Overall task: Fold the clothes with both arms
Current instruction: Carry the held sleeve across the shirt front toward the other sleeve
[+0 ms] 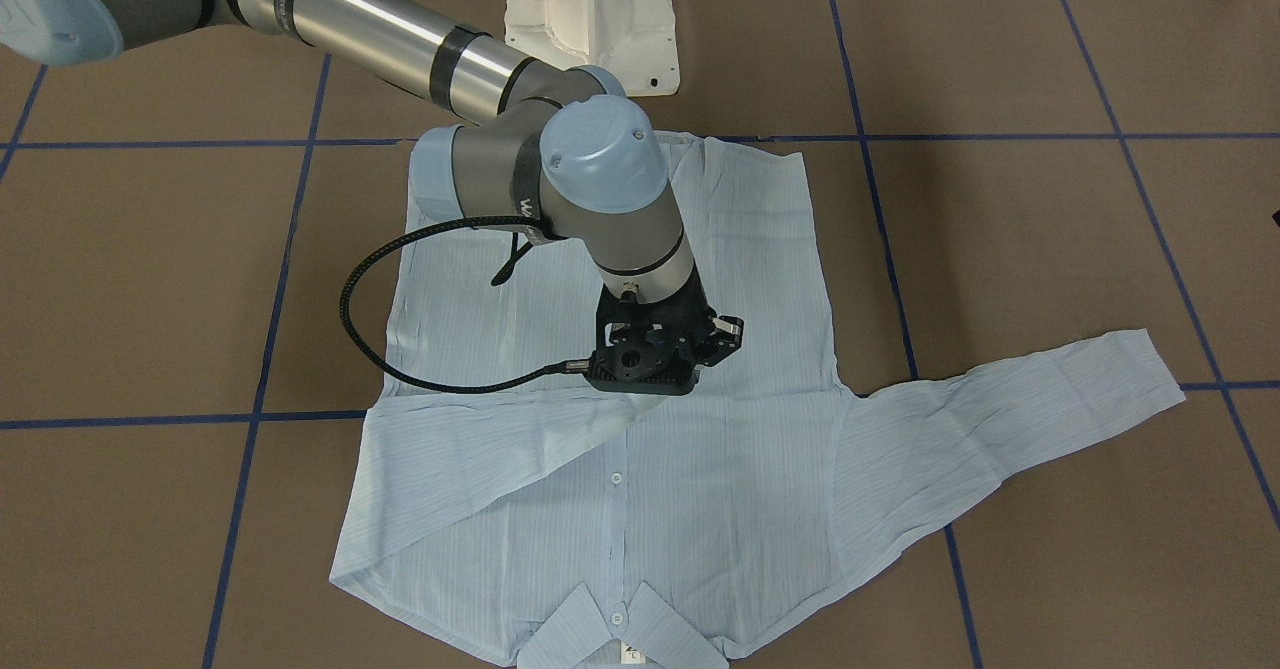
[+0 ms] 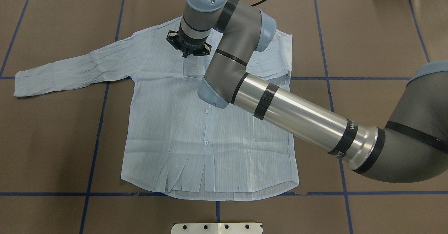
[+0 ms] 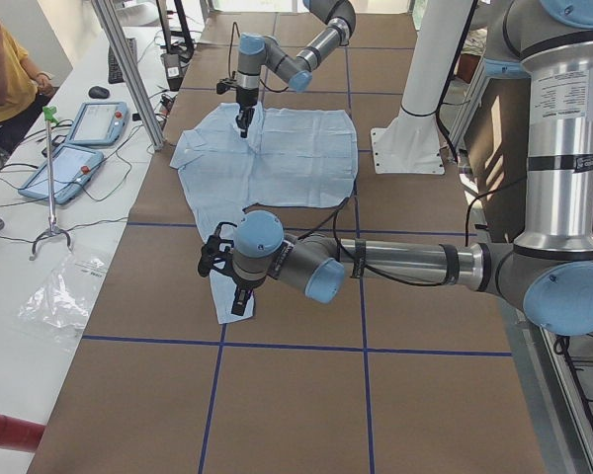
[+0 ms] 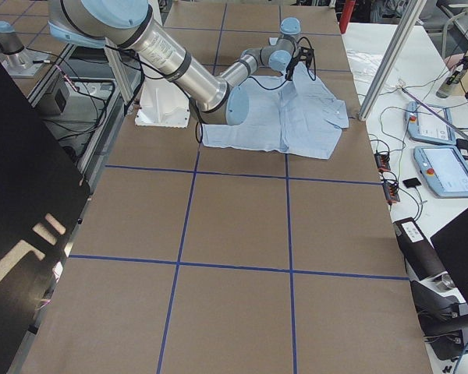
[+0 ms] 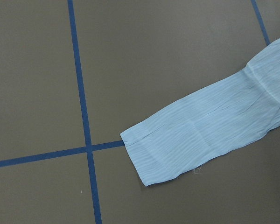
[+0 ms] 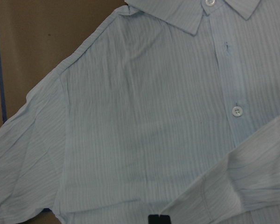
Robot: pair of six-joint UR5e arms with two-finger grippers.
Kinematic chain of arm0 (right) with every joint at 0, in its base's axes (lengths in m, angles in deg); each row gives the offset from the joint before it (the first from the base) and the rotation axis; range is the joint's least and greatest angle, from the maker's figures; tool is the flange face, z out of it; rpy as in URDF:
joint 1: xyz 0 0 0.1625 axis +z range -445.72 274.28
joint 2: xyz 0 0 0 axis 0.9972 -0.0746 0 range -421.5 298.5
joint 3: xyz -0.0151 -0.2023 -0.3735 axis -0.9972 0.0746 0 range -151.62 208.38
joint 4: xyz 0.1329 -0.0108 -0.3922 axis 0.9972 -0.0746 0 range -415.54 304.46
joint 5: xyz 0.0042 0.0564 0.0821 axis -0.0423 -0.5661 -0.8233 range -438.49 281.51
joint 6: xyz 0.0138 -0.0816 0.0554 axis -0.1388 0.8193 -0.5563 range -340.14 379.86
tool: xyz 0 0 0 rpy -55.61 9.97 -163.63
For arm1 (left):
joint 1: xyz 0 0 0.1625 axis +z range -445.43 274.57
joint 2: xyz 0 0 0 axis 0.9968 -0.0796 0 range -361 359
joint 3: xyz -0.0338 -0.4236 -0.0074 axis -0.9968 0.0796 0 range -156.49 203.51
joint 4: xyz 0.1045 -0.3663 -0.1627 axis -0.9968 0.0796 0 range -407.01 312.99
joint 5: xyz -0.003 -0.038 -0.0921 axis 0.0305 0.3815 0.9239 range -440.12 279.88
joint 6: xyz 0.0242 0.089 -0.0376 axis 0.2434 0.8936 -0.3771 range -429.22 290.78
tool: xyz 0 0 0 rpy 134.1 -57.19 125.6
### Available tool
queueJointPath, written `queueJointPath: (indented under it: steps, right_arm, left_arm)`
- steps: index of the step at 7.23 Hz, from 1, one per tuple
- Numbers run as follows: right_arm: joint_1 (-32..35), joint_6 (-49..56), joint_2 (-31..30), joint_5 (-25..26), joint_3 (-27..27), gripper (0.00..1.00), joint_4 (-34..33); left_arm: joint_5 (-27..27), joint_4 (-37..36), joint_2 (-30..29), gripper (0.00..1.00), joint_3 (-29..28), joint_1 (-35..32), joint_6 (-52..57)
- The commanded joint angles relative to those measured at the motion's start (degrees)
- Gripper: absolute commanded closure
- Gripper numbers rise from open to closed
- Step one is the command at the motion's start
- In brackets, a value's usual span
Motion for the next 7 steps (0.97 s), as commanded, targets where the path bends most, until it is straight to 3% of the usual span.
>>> queueJointPath:
  steps: [1,7]
  right_arm:
    - [-1.1,-1.4,3.0,1.0,2.4,1.00,0.3]
    - [-3.5,-1.8,5.7,4.8,5.8,1.00,1.6]
  left_arm:
    - [-0.8,0.2,-0.2,0.00,-0.2,0.2,0.1]
    - [-0.6,0.2,0.3,0.00,-0.1,0.3,-0.1]
